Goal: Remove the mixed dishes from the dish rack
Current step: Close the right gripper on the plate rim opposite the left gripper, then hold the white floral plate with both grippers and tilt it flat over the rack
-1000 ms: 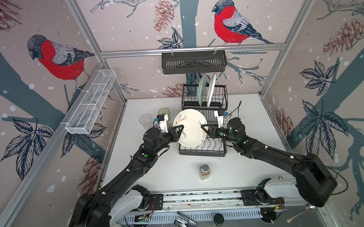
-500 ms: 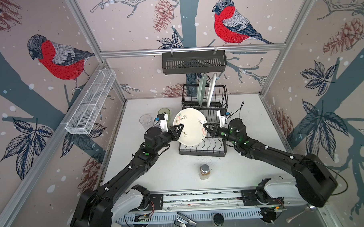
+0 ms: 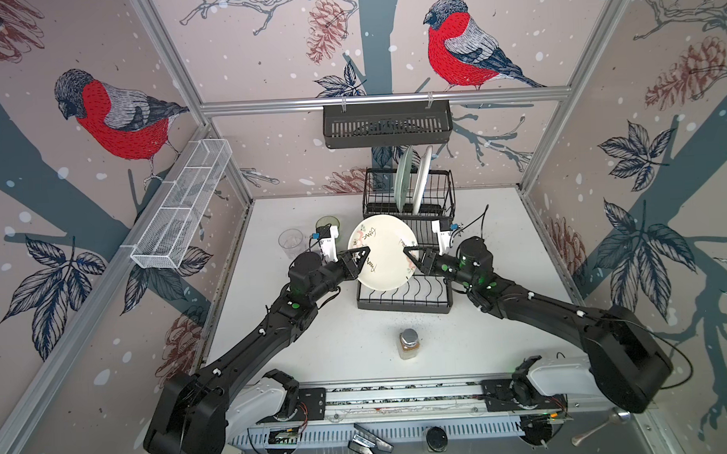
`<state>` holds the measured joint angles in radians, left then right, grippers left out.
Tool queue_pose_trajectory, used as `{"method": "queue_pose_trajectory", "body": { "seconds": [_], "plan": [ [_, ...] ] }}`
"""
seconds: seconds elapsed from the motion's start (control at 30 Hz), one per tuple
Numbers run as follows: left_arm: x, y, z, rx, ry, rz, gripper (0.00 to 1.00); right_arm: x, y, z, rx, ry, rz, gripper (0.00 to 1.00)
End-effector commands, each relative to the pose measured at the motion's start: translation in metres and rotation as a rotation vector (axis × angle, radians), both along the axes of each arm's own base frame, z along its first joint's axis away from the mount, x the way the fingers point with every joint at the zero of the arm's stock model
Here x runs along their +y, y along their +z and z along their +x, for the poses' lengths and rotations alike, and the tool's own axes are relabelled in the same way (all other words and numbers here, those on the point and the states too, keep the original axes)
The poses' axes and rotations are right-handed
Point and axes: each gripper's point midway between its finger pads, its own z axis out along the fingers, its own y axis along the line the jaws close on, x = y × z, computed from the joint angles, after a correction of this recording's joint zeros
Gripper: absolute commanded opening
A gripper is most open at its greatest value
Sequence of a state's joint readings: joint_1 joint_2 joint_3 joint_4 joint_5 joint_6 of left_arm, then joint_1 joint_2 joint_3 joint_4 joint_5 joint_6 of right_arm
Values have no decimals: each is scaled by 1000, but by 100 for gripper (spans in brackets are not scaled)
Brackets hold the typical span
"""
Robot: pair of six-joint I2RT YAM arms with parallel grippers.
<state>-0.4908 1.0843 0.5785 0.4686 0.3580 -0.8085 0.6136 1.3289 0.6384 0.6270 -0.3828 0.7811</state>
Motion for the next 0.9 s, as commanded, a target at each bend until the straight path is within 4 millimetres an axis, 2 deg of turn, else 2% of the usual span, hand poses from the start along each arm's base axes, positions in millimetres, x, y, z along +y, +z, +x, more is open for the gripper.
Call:
{"method": "queue_pose_trajectory", "body": {
  "seconds": [0.0, 0.13, 0.3, 0.4, 0.63, 0.67, 0.7, 0.77, 0.8, 0.83, 0.87],
  "plan": [
    [-16, 39, -12, -141, -128, -65, 0, 18, 20, -24, -93, 159, 42, 20],
    [-13, 29, -8, -97, -138, -70, 0, 20, 28, -34, -122, 216, 85, 19],
    [-9, 30, -7, -101, -146, -97, 0, 21, 30, -37, -135, 234, 93, 18],
    [-7, 31, -6, -109, -141, -82, 0, 21, 31, -37, -137, 239, 94, 10],
    [-6, 24, -2, -91, -131, -62, 1, 22, 32, -37, -137, 241, 101, 2],
    [-6, 23, -2, -89, -130, -61, 14, 22, 32, -37, -136, 240, 104, 2],
    [-7, 22, -1, -82, -128, -58, 17, 22, 33, -36, -136, 238, 106, 1],
    [-6, 17, 1, -70, -126, -55, 18, 20, 32, -34, -130, 222, 107, 0],
    [-7, 16, 2, -67, -126, -55, 23, 19, 31, -33, -125, 217, 107, 0],
    [-6, 13, 2, -62, -125, -53, 34, 18, 31, -31, -120, 210, 113, 0],
    [-6, 12, 3, -56, -122, -52, 41, 17, 32, -31, -119, 206, 121, 0]
  ]
}}
